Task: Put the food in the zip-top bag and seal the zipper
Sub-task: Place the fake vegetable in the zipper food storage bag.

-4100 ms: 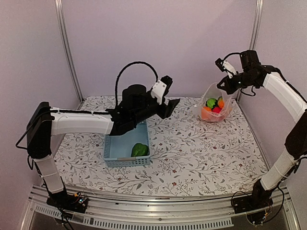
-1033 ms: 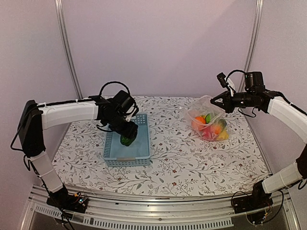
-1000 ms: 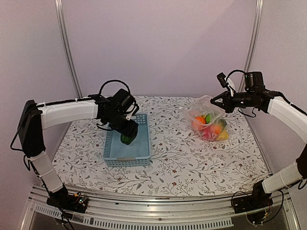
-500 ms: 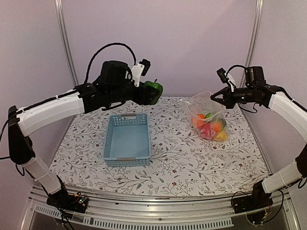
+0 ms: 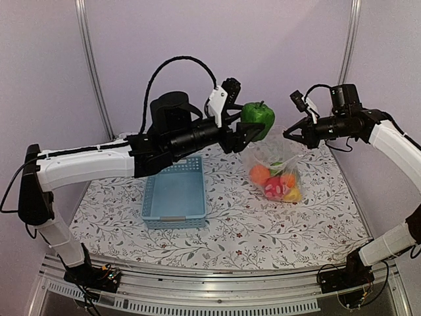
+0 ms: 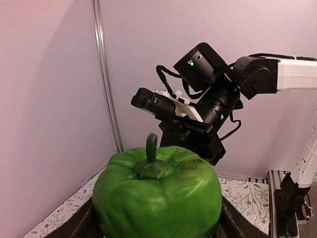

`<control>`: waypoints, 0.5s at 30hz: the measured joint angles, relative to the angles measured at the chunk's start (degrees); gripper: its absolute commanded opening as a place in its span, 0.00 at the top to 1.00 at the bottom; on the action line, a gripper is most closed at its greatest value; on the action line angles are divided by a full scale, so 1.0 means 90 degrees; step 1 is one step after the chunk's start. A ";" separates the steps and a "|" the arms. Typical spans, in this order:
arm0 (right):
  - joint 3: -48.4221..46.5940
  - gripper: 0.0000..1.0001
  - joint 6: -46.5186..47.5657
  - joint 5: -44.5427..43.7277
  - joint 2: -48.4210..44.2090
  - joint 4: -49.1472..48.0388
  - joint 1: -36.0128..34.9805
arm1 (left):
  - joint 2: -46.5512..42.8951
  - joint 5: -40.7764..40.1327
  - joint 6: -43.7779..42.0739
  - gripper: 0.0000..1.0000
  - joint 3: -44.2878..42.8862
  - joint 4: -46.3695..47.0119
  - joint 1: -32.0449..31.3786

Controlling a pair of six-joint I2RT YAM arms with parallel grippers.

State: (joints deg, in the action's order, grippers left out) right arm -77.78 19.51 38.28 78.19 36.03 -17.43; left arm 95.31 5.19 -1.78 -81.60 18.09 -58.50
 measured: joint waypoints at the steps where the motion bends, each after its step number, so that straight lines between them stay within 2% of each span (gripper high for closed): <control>1: -0.0044 1.00 0.0000 0.0010 0.0000 0.0058 -0.0017 | 0.0083 0.0029 -0.0044 0.39 0.0000 0.0100 -0.0039; 10: -0.0323 1.00 -0.0051 0.0304 0.0058 0.0398 -0.0022 | 0.0947 -0.0160 -0.0692 0.38 -0.0097 0.0294 -0.0313; 15: -0.0384 1.00 -0.0063 0.0393 0.0058 0.0464 -0.0022 | 0.1260 -0.0566 -0.1025 0.22 -0.0410 0.0245 -0.0425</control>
State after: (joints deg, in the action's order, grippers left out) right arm -81.23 18.94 41.82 78.72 40.21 -17.63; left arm 106.65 0.10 -11.00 -85.30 20.29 -62.33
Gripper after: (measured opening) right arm 0.007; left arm 0.691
